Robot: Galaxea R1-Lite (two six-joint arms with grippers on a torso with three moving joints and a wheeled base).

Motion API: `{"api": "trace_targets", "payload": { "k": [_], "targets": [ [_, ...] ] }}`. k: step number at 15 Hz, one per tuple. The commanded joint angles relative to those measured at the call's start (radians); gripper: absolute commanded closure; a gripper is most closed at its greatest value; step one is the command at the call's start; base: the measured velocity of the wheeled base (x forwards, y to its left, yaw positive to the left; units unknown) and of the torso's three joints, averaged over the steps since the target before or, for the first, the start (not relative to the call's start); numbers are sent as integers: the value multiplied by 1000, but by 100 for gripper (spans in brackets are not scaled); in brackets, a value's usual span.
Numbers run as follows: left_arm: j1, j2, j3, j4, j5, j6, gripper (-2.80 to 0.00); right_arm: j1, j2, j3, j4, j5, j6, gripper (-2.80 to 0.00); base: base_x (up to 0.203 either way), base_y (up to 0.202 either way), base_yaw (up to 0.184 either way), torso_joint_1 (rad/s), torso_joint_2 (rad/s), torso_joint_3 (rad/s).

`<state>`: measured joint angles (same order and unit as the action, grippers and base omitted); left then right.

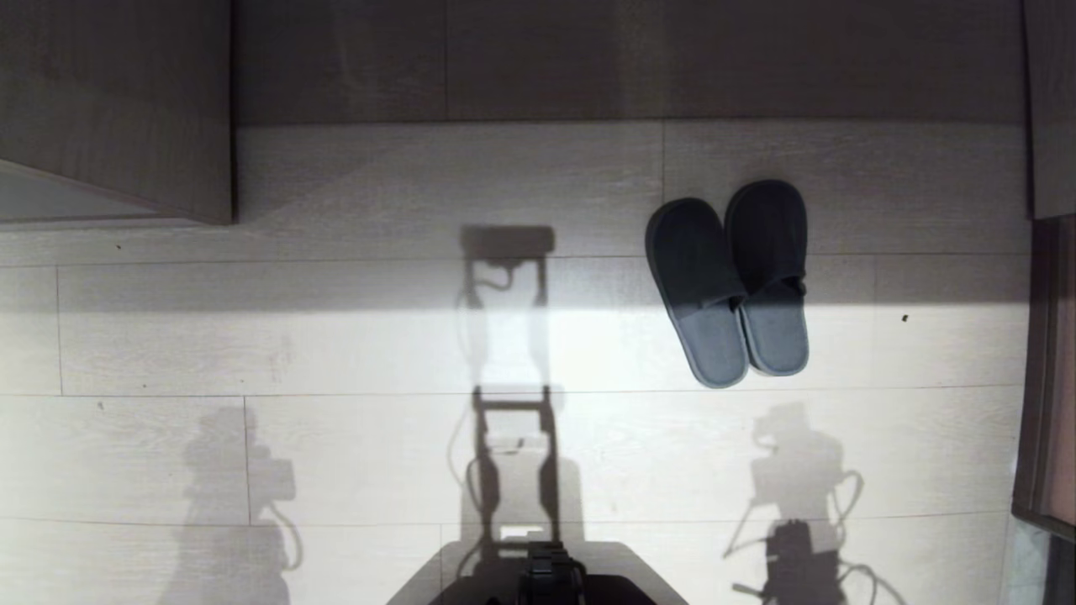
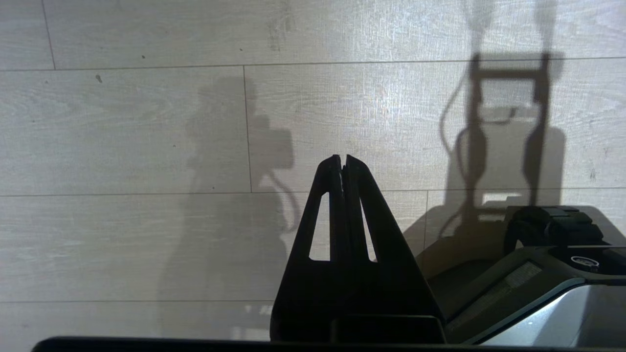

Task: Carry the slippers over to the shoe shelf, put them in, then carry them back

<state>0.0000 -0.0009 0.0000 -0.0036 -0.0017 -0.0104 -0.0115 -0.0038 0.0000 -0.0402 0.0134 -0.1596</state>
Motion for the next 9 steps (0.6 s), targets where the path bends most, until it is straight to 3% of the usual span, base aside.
{"api": "trace_targets", "payload": {
  "k": [1,9],
  "targets": [
    [0,1,0,0,0,0,0,-1,4,2,-1,0,2,0,0,0,0,-2,2,198],
    [0,1,0,-1,0,0,0,-1,4,1,-1,1,-1,0,0,0,0,1,2,206]
  ]
}}
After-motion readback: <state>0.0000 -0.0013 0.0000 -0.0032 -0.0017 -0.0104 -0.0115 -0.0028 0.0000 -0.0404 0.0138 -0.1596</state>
